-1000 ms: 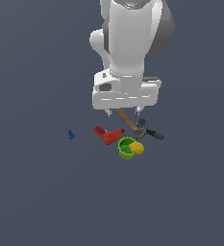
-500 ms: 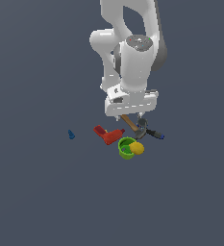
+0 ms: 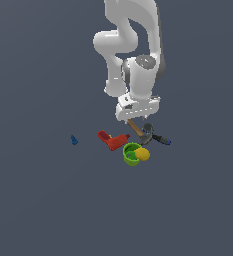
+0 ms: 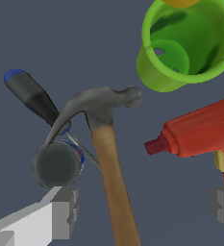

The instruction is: Pick up a designated object from a clutter of objects.

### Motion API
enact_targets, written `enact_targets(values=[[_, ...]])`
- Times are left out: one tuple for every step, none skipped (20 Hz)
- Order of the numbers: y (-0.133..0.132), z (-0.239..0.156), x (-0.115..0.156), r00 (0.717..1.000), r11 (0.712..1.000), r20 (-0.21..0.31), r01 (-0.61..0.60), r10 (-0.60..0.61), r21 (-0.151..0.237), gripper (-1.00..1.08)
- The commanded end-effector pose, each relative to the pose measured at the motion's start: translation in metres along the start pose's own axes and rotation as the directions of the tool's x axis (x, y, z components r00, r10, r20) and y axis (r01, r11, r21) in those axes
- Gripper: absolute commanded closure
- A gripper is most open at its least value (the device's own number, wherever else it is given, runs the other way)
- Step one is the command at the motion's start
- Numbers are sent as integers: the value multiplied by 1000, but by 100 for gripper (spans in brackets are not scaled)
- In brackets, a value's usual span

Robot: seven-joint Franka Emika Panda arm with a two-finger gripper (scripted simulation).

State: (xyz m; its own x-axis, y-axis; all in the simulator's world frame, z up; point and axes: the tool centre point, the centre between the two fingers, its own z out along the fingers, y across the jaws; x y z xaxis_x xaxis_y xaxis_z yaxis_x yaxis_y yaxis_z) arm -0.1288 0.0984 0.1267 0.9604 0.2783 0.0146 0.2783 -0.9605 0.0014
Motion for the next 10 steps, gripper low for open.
enact_targets(values=[[-9,13,-18,1000,1000,3,23,-23,0,-92],[-11,18,-25,1000,1000,5,31,-31,0,-92],[-14,22,-31,999,999,6,38,-38,0,-92],[-16,25,-36,999,999,7,45,-45,1,-92],[-18,28,-42,999,999,8,51,-51,1,-92],[-20,31,-46,998,998,10,57,-57,1,-92],[-22,34,-51,998,998,10,62,-62,1,-92],[-23,36,-55,998,998,11,67,-67,2,-92],[-25,38,-59,997,997,12,71,-71,2,-92],[-26,40,-62,997,997,13,74,-74,2,-92]])
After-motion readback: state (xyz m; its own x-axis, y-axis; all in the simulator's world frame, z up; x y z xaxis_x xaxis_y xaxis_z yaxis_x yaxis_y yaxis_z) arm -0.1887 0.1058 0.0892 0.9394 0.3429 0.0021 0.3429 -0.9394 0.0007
